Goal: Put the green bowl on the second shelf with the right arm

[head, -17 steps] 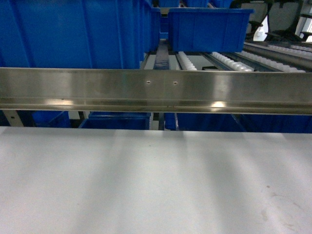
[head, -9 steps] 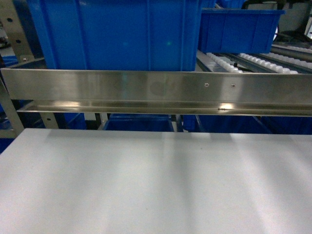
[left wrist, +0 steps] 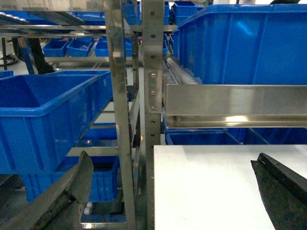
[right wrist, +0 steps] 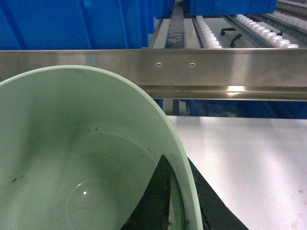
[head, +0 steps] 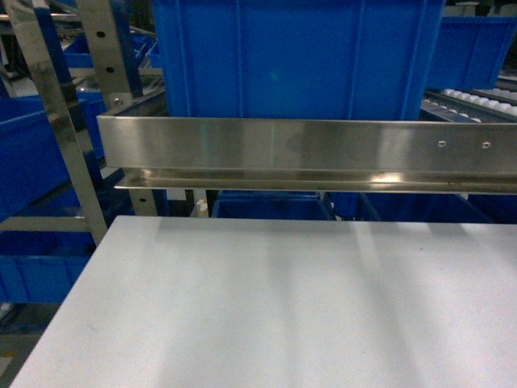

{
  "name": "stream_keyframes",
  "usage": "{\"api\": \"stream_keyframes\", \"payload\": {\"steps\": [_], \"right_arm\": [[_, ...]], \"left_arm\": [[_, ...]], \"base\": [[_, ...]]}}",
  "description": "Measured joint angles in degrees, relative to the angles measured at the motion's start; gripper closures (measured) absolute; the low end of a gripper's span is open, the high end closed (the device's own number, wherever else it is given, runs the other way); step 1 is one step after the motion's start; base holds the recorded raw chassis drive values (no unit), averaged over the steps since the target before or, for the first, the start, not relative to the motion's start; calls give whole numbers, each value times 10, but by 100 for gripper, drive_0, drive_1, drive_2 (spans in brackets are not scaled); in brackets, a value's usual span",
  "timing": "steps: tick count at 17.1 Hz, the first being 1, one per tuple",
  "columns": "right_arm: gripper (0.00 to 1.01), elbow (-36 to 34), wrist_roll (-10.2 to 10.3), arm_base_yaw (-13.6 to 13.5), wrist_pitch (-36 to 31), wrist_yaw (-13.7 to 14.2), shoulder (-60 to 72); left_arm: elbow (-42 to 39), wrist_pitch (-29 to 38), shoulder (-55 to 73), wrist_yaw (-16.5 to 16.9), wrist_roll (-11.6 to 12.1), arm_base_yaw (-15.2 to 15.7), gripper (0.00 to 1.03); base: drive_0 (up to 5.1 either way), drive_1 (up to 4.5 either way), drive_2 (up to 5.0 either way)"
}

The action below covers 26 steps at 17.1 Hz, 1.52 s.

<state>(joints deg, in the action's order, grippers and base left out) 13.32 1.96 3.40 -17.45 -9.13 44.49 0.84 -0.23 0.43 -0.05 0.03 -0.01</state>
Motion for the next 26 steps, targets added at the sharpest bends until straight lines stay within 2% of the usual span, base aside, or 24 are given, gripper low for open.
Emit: {"api": "stream_keyframes", "payload": {"steps": [26], "right_arm": [[97, 0, 0, 0, 1, 0, 0]], "left_arm": [[0, -1, 0, 0, 0, 0, 5]], "base": [[-494, 242, 242]]}}
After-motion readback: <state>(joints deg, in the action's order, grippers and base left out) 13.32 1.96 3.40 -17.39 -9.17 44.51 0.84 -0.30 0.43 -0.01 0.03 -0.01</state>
